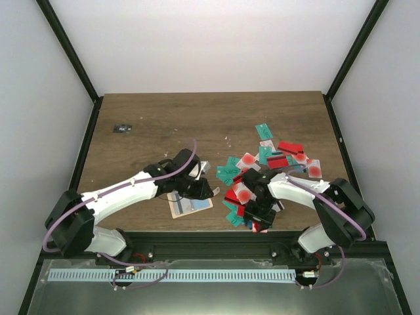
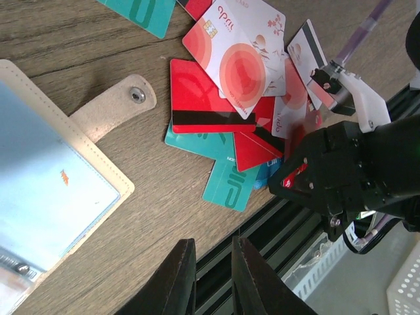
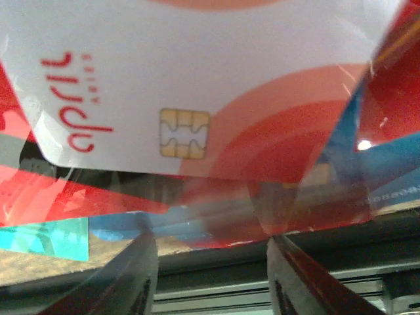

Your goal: Put the credit cards into the card holder

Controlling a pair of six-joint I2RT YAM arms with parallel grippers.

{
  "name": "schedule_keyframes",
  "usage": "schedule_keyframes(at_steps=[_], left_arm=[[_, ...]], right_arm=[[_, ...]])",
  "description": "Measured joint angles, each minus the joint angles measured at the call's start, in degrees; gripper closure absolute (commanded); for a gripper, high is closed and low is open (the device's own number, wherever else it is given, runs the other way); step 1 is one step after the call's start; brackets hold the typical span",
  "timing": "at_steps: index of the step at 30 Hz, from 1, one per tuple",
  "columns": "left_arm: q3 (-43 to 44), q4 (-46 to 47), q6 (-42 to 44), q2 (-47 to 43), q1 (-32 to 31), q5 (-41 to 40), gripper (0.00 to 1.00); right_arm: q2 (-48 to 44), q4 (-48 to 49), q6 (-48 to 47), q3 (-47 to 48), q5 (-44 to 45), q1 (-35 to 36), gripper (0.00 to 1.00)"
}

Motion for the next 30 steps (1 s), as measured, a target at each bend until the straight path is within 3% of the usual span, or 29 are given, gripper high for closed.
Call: schedule_keyframes(at_steps=[5,9,11,19,23,30], left_arm=[[-1.01,-0.13,-0.37,-1.42,0.00,-0.76,0.82],[-1.40,-0.09,-1.07,-1.66,0.00,-1.01,0.82],[-1.44,0.00,-1.36,-1.66,0.00,-1.01,0.82],[-1.11,1.18,-1.88,-1.14,-0.44,-0.76,0.82],[0.15,1.92,-1.99,0.98,-2.14,-0.55,0.82],[3.08,2.73,-2.01,4.72,-4.98,-0.37,0.82]], right_arm=[[0.50,-0.22,-0.76,1.73,1.90,0.00,0.68],[0.55,0.15,-1.77,2.58,3.63,0.00,0.67],[0.52,0.15,-2.58,2.82,4.04,0.00,0.59],[-3.10,-1.40,-9.01,8.98,9.20,-0.13,0.01],[-6.64,-4.13,-8.72,8.96,12.33,-0.22,0.00],[-10.97,-4.15,-3.82,0.98,12.98,-4.26,0.00]])
